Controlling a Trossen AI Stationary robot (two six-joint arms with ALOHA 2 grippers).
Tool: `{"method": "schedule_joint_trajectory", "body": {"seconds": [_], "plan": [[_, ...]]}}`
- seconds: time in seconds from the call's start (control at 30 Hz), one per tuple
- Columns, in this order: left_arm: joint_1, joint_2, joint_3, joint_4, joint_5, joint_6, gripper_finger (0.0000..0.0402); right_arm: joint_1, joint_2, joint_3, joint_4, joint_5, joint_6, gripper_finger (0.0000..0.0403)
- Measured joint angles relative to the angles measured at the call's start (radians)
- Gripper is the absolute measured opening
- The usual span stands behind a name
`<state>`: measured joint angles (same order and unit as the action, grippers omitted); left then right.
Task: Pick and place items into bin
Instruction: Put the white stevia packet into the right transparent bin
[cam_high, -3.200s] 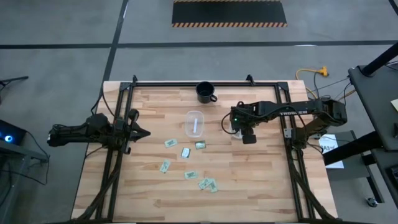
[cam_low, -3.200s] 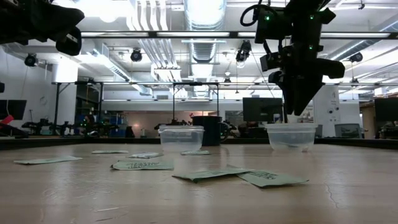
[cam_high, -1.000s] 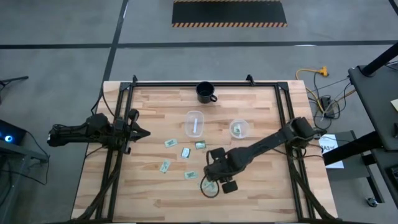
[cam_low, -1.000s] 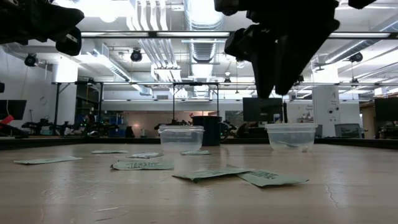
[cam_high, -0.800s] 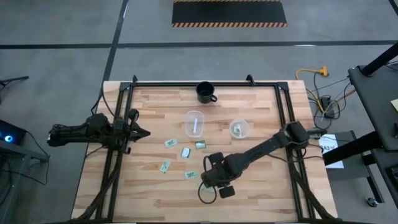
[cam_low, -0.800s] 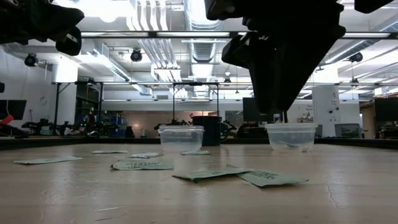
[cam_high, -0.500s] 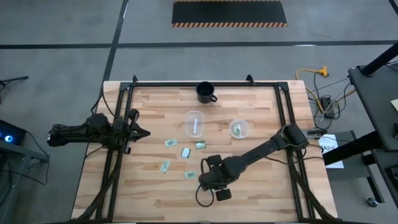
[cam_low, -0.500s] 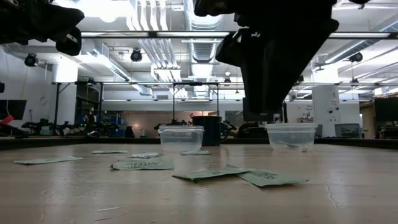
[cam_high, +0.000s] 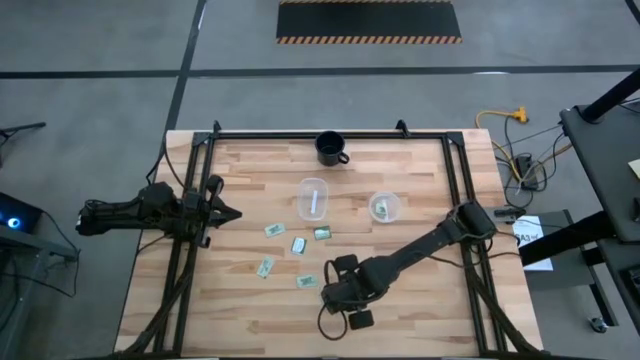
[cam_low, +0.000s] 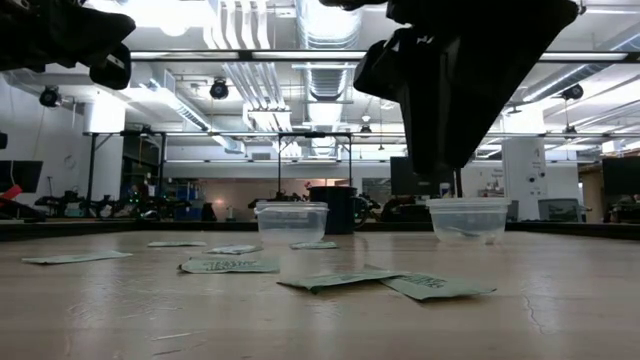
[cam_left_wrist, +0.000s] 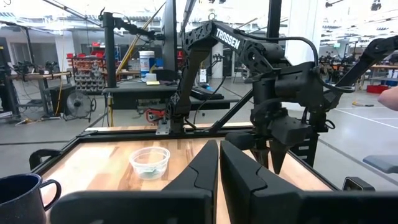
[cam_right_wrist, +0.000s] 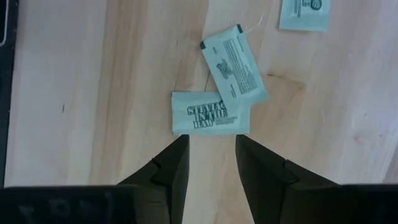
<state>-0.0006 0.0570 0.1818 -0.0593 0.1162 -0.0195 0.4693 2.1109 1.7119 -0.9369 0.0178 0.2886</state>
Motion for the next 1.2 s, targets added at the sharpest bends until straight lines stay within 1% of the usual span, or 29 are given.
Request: {"method": "schedule_joint_trajectory", "body": {"seconds": [0.23,0.83,0.93,1.1,1.2], "plan": [[0.0,0.0,0.0,0.0,0.0,0.0,0.0,0.005,0.001,-0.017,0.054,0.0,0.0,0.0122],[0.0,0.0,0.0,0.0,0.0,0.0,0.0,0.008,0.002,-0.031,0.061,0.0,-0.004,0.0123],[0.0,0.001,0.0,0.0,0.0,0.0,0.0,0.019,0.002,-0.037,0.06,-0.016,-0.032,0.0123],[0.0,0.0,0.0,0.0,0.0,0.0,0.0,0.029,0.003,-0.041,0.065,-0.018,-0.023,0.0123],[0.0,0.0,0.0,0.0,0.0,0.0,0.0,0.033,0.003,-0.043,0.065,-0.014,-0.052,0.0123]]}}
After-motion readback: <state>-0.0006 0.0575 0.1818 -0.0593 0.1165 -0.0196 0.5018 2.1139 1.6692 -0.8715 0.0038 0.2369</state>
